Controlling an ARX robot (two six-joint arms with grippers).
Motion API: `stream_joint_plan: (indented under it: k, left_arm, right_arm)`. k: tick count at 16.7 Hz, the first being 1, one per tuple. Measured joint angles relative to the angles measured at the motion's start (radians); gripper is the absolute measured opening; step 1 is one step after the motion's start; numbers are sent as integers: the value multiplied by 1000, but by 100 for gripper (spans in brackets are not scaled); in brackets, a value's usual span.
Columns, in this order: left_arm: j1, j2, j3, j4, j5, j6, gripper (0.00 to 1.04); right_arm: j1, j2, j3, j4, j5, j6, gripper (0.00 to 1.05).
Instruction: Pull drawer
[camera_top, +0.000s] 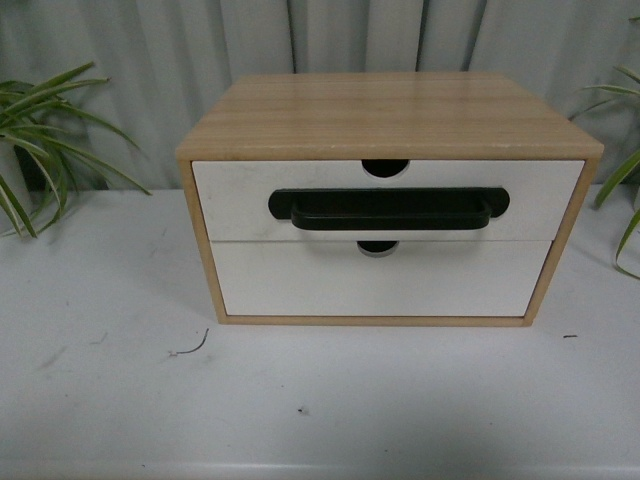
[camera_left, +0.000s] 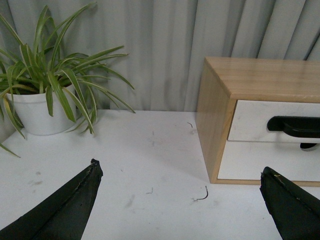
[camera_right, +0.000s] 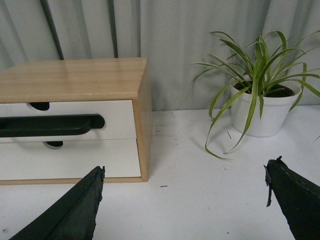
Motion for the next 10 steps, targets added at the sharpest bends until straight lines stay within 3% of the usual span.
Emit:
stream_joint_plan:
  k: [10]
  left_arm:
    - [0, 0, 0, 0, 0, 0, 98]
  right_arm:
    - [0, 0, 0, 0, 0, 0, 98]
